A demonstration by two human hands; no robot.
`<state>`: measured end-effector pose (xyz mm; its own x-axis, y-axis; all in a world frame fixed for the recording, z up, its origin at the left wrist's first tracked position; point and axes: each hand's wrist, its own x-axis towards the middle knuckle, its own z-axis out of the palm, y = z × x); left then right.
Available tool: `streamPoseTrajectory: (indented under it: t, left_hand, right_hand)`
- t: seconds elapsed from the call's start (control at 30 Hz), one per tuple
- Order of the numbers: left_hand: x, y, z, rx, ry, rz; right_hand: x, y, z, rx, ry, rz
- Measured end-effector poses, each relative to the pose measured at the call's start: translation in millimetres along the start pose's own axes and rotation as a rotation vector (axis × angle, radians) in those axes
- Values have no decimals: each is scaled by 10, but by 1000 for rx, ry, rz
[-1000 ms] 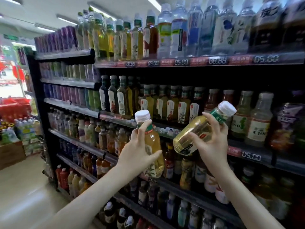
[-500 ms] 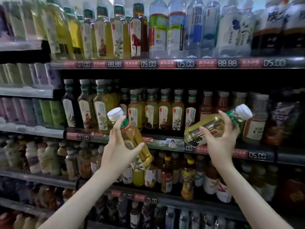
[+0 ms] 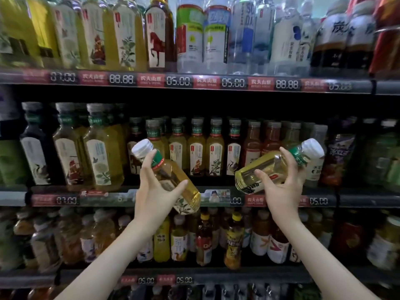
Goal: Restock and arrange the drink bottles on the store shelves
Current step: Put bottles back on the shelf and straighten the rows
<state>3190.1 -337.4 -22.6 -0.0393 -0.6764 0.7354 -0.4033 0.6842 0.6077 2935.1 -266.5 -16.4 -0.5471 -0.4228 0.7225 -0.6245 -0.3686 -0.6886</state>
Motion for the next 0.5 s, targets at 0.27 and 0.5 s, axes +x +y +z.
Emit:
streamPoseTrajectory:
  t: [0.27,0.5]
  left_hand:
    - [285,-189,61,-2,-31,-46]
    - [380,-473,-208,54,-13,-96]
  right_hand:
    - [166,-69,408,-5,-95,-10]
    - [226,-325,1317,-45,-367,-91]
